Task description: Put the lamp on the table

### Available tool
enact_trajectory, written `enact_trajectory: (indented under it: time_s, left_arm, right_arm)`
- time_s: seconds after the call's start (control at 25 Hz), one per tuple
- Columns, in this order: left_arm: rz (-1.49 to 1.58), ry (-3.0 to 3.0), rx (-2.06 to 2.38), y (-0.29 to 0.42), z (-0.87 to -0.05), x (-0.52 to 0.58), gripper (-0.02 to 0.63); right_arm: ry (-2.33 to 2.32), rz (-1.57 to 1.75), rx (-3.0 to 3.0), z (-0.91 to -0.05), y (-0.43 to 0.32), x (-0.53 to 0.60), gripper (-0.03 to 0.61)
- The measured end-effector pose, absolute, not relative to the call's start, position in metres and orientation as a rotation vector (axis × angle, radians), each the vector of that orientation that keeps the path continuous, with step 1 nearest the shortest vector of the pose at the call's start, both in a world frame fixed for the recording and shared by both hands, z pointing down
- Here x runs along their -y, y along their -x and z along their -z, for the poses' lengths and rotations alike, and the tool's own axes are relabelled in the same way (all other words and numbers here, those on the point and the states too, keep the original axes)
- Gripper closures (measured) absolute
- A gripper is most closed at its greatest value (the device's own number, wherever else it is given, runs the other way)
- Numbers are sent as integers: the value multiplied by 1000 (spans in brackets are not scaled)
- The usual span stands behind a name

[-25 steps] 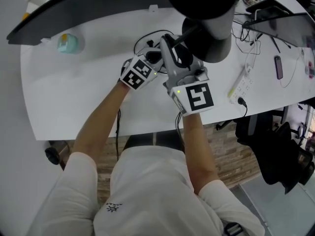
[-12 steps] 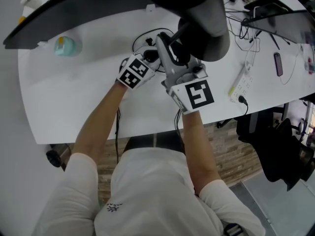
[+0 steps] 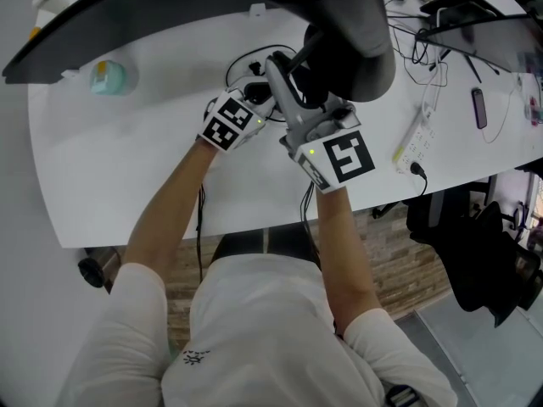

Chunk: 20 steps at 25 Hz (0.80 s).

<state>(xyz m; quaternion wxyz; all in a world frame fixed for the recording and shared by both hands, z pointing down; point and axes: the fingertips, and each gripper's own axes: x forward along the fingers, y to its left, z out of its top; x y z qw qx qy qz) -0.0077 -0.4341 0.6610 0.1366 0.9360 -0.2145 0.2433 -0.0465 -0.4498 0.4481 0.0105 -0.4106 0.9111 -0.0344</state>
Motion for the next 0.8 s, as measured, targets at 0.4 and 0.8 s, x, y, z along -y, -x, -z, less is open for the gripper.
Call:
enact_trajectory:
  time_s: [0.4,0.8]
  left_arm:
    - [-671,-2689,686,14,-657,438,535]
    - [-711,-2668,724,28,-647,426,502]
  right_arm:
    - [1327,141,-2815,-450,43,447,486]
    - [1412,172,-2817,-460,32,429,485]
